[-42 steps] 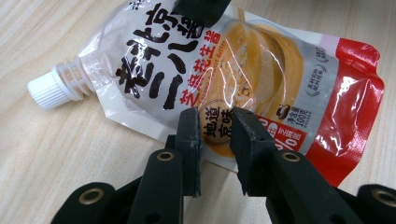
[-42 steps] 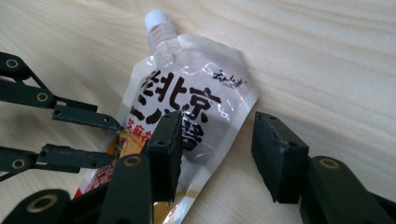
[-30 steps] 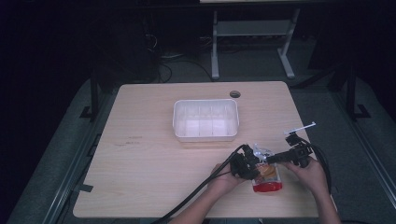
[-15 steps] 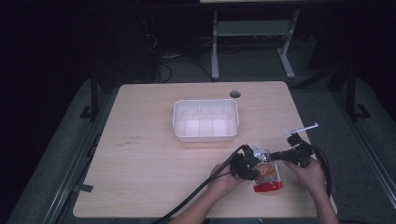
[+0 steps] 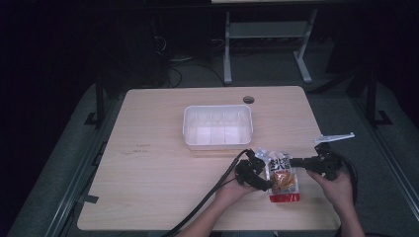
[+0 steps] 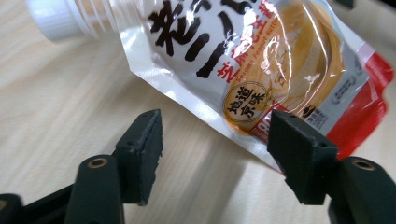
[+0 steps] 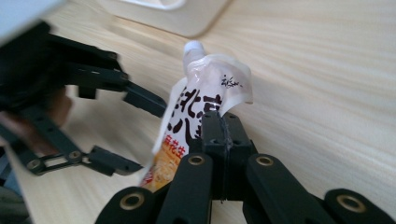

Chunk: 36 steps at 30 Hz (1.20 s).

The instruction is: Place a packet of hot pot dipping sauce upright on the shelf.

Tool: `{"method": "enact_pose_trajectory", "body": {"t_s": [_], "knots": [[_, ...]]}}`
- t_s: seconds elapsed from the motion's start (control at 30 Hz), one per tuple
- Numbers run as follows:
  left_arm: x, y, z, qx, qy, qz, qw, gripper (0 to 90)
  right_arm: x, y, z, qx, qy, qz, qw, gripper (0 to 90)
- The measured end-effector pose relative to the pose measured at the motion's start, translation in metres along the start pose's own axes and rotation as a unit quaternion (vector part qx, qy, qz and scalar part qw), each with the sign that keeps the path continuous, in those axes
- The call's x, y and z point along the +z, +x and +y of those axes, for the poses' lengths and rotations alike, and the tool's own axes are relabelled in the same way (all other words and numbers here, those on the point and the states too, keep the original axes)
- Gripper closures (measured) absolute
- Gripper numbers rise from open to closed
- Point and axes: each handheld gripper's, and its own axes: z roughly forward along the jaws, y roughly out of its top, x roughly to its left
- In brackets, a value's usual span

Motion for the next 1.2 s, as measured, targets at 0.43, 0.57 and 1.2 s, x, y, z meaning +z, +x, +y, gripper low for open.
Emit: {"method": "enact_pose_trajectory", "body": {"t_s": [0.43, 0.57, 1.2], "knots": [[-0.005, 0.02, -0.002, -0.085, -0.075, -0.145, 0.9829, 51.0, -0.016, 0.023, 0.005, -0.078, -0.038, 0.053, 0.9948, 90.0], [-0.011, 0.017, -0.001, -0.069, -0.078, -0.139, 0.9848, 64.0, -0.018, 0.024, 0.005, -0.091, -0.04, 0.056, 0.9934, 89.8], [-0.021, 0.0, 0.004, 0.006, -0.072, -0.132, 0.9886, 84.9, -0.006, 0.022, 0.005, -0.103, -0.029, 0.111, 0.988, 64.8]]}}
